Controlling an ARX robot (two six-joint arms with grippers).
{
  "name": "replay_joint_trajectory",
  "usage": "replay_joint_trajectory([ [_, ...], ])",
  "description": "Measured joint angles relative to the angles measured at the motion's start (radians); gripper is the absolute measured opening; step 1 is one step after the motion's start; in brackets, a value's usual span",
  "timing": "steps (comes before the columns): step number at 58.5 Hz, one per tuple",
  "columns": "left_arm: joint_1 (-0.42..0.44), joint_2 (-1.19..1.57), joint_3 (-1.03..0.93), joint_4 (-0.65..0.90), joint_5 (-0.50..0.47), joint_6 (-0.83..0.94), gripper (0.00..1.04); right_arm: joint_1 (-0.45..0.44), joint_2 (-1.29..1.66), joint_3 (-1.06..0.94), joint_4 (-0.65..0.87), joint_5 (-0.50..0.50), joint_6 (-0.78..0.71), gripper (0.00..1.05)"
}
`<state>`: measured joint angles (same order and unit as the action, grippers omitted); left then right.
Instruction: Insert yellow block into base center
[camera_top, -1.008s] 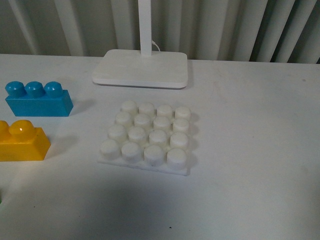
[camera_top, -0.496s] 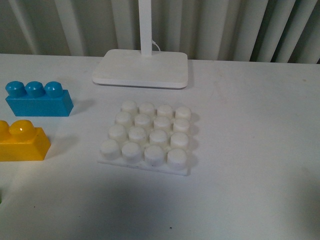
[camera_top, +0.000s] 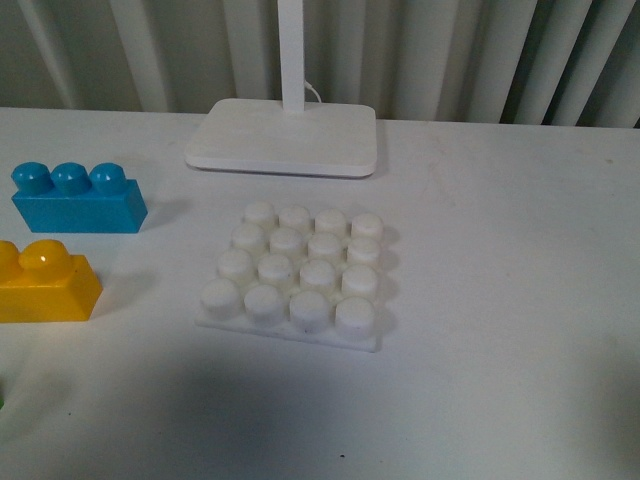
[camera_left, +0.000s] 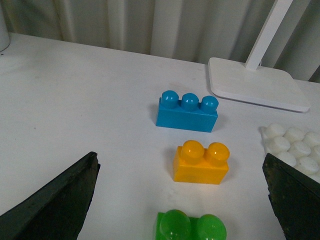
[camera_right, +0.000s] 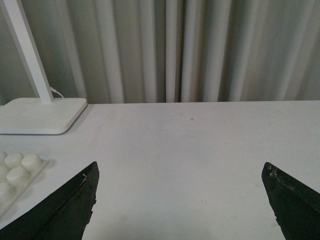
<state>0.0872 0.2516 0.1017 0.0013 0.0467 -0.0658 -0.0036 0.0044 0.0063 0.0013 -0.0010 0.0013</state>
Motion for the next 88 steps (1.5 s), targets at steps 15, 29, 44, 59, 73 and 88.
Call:
replay_joint_trajectory([
  [15, 0.159, 0.584, 0.39, -0.002, 0.311, 0.506, 0.98, 0.0, 0.0, 0.0, -0.001, 0.0, 0.0, 0.96],
  [29, 0.059, 0.867, 0.685, -0.335, 0.381, 1.176, 0.98, 0.0, 0.0, 0.0, -0.001, 0.0, 0.0, 0.96],
  [44, -0.068, 1.049, 0.803, -0.563, 0.241, 1.52, 0.98, 0.0, 0.0, 0.0, -0.001, 0.0, 0.0, 0.96],
  [59, -0.136, 1.194, 0.895, -0.64, 0.211, 1.528, 0.98, 0.0, 0.0, 0.0, -0.001, 0.0, 0.0, 0.96],
  [73, -0.127, 1.291, 0.962, -0.682, 0.194, 1.505, 0.98, 0.0, 0.0, 0.0, -0.001, 0.0, 0.0, 0.96],
  [88, -0.126, 1.354, 0.979, -0.674, 0.175, 1.493, 0.98, 0.0, 0.0, 0.0, -0.001, 0.0, 0.0, 0.96],
])
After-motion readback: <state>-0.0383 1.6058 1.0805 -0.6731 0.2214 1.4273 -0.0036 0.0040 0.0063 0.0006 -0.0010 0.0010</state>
